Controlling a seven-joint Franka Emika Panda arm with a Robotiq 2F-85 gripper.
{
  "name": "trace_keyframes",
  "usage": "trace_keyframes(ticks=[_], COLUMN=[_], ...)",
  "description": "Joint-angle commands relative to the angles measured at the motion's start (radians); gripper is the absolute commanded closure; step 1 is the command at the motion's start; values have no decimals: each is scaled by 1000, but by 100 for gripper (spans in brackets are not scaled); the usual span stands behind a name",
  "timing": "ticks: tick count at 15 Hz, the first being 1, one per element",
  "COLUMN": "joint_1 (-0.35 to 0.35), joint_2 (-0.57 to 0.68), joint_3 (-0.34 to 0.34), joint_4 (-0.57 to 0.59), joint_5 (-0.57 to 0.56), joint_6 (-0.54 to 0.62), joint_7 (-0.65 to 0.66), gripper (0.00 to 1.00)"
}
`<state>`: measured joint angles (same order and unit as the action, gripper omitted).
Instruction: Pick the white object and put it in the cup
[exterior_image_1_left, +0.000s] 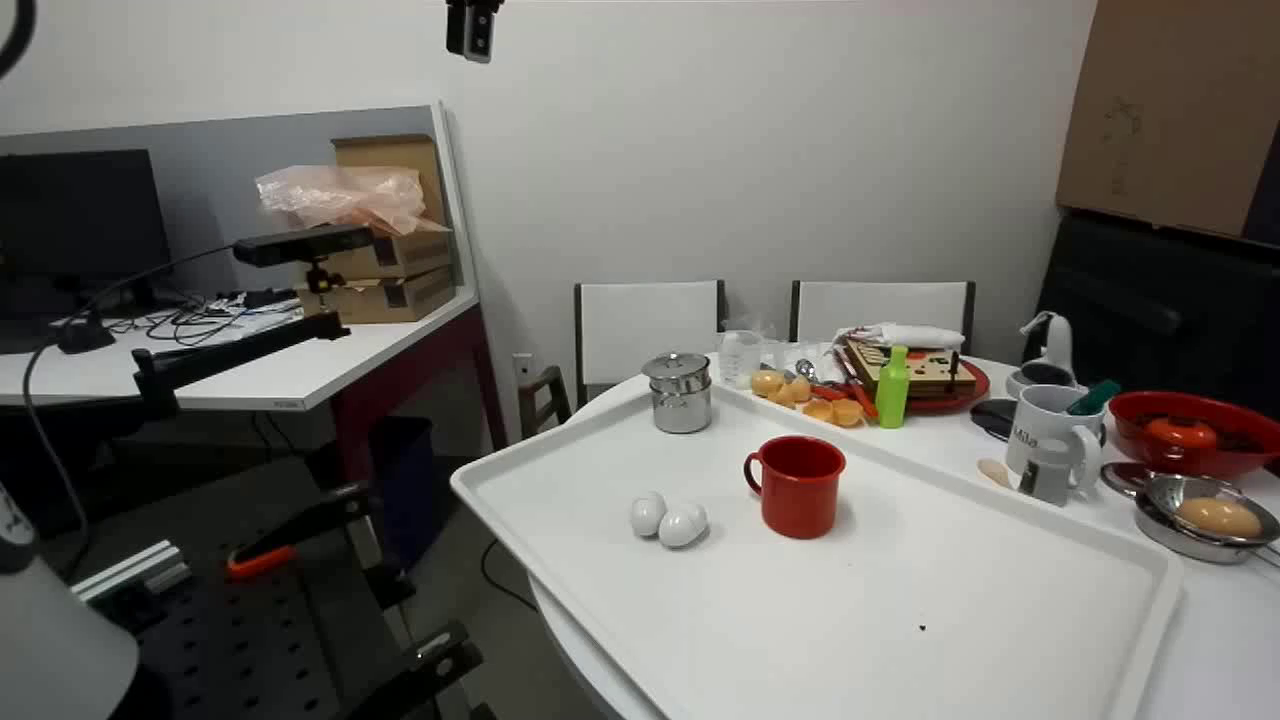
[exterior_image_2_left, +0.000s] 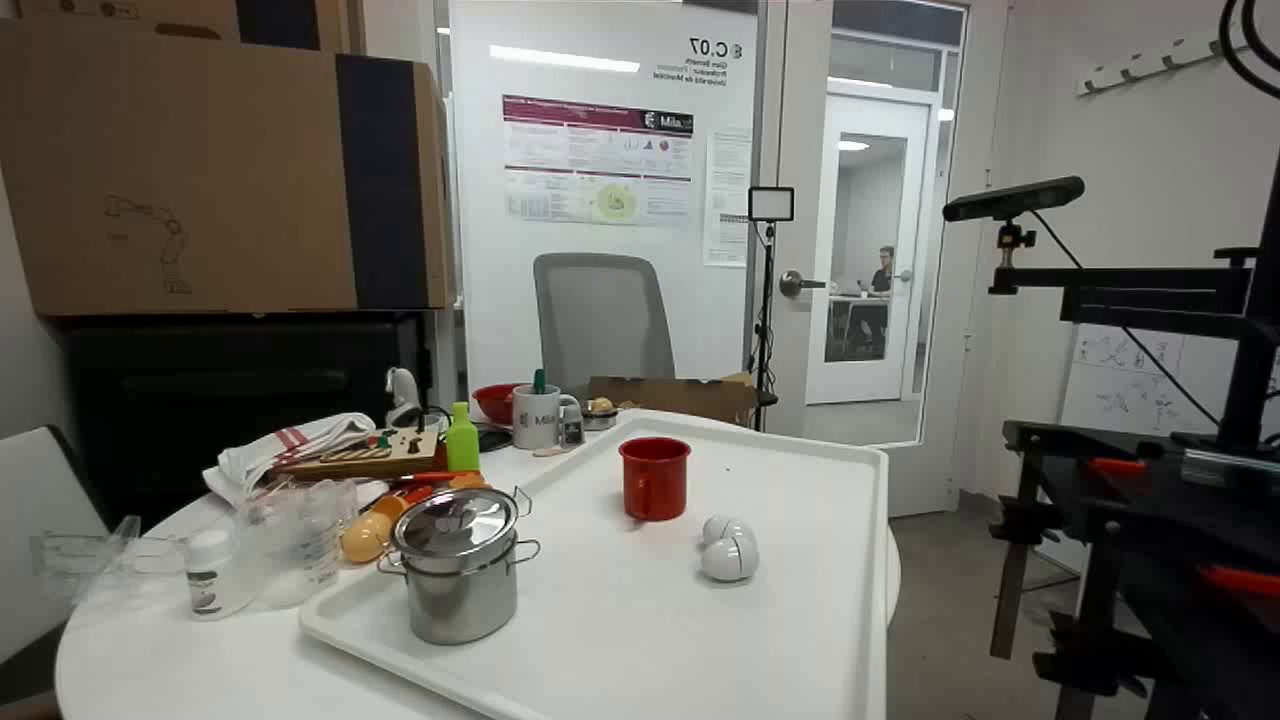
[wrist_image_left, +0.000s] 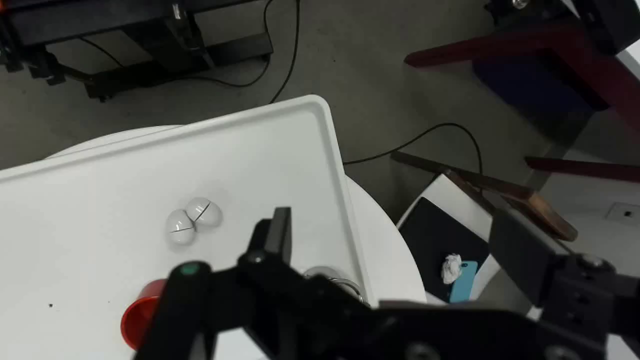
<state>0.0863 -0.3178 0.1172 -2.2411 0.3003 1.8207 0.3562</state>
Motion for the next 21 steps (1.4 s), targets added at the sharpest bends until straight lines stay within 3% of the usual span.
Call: trace_keyframes(ticks=[1,10,14,21], joint_1=[-6,-6,-31,-105], joint_2=[0,0,71,262], joint_3=[5,5,7,-70], joint_4=[2,3,19,41], joint_5=[1,1,-125,-299], joint_6=[-2,-2,138,326], joint_7=[-1,-1,-42,-72], gripper=[0,0,0,0])
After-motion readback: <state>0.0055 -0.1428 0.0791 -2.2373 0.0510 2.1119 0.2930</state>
